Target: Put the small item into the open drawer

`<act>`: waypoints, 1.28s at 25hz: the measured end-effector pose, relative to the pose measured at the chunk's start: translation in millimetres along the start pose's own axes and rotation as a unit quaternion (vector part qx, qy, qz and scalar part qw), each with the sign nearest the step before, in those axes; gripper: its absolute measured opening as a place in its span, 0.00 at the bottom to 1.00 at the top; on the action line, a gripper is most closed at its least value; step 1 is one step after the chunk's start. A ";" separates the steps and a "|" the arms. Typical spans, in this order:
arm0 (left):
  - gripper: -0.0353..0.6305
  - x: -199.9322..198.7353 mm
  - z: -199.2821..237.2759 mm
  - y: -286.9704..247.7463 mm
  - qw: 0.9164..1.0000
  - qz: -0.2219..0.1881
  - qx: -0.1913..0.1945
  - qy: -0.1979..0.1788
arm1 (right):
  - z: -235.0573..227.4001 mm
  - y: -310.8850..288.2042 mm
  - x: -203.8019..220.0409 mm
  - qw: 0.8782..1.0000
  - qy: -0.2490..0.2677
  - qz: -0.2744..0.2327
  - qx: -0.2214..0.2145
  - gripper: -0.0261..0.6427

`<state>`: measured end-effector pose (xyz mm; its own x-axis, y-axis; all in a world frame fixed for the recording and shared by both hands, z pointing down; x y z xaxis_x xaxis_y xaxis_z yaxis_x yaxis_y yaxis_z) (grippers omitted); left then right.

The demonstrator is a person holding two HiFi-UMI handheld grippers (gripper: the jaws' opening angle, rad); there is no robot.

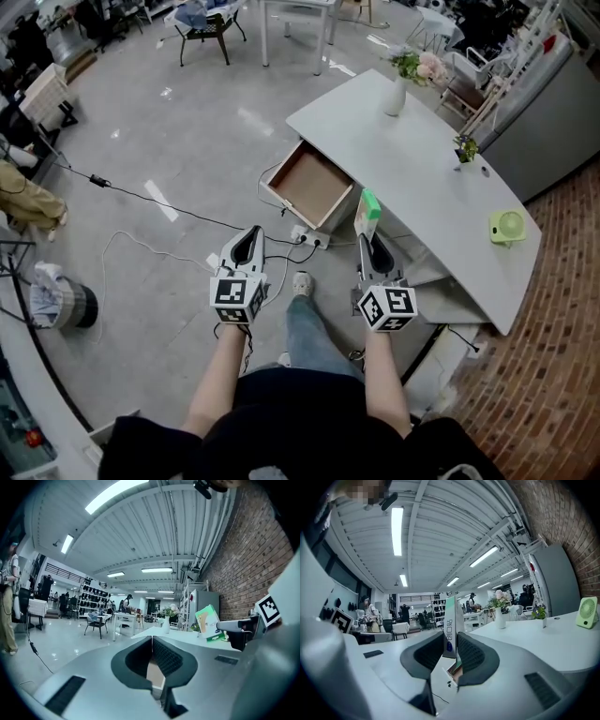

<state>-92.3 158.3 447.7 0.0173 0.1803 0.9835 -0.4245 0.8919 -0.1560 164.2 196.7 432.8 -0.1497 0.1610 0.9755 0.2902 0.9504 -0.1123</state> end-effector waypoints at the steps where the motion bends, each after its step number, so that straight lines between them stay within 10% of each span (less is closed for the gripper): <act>1: 0.09 -0.6 4.0 -9.5 1.000 0.000 -0.002 0.000 | -3.3 -10.6 -0.4 1.000 0.001 0.001 -0.003 0.18; 32: 0.09 -12.6 113.6 -282.4 0.998 0.059 -0.020 0.005 | -77.6 -305.1 8.3 0.994 -0.020 0.093 -0.049 0.18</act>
<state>-75.5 -143.0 489.8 -0.0215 0.2889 0.9571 -0.3868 0.8804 -0.2744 147.7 -112.5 489.9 -0.1216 0.3430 0.9314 0.4063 0.8734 -0.2685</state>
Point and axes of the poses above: the fingertips, and each gripper's own axes: y backward along the fingers, z to its left, x out of its underside, the point moved 4 cm from there along y, backward along the fingers, and after that the axes turned 2 degrees about -x, right-handed, at the moved point
